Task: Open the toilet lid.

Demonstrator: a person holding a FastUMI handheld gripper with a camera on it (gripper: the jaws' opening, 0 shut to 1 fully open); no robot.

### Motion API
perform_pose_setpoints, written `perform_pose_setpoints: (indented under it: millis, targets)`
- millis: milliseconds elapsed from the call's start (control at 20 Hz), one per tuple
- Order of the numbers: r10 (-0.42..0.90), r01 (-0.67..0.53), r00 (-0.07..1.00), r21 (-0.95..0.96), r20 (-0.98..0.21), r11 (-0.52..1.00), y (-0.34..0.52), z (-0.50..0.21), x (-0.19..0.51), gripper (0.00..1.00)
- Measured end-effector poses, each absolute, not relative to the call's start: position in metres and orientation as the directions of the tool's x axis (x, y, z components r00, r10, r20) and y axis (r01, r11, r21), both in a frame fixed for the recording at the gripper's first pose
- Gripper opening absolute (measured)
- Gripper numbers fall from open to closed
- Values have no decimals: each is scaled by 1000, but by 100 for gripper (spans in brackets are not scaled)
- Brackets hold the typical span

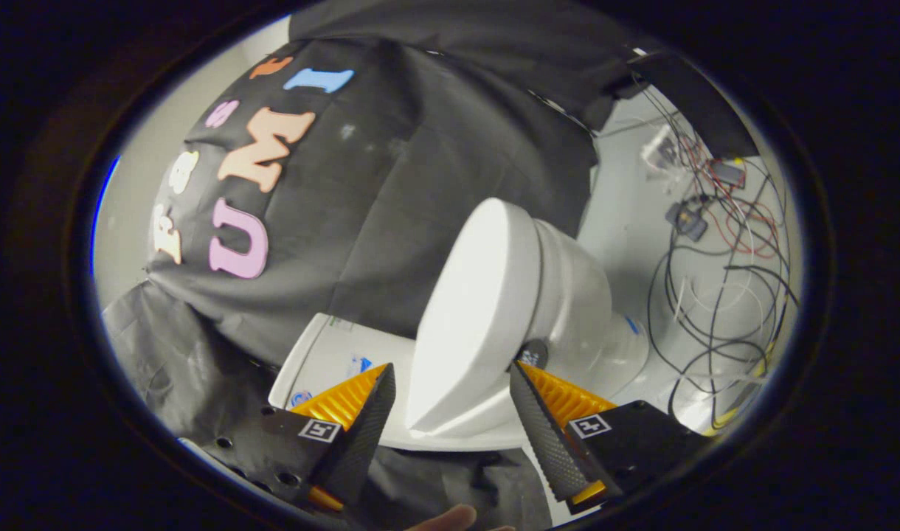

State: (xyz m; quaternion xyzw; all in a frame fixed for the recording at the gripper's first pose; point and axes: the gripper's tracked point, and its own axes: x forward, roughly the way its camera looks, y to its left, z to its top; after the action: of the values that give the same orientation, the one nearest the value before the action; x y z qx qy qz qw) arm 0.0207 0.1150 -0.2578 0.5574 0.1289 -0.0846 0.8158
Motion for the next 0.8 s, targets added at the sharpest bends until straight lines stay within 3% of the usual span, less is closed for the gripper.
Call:
perform_pose_setpoints:
  millis: [500,550,650,800]
  targets:
    - [48,330,938,928,-343,171,113,-288,24,96]
    - [51,347,933,927,-357,144,112,-296,24,95]
    - [55,372,924,921,-380,117,111,-310,24,84]
    - [57,359,930,930,-363,81,110,-315,31,83]
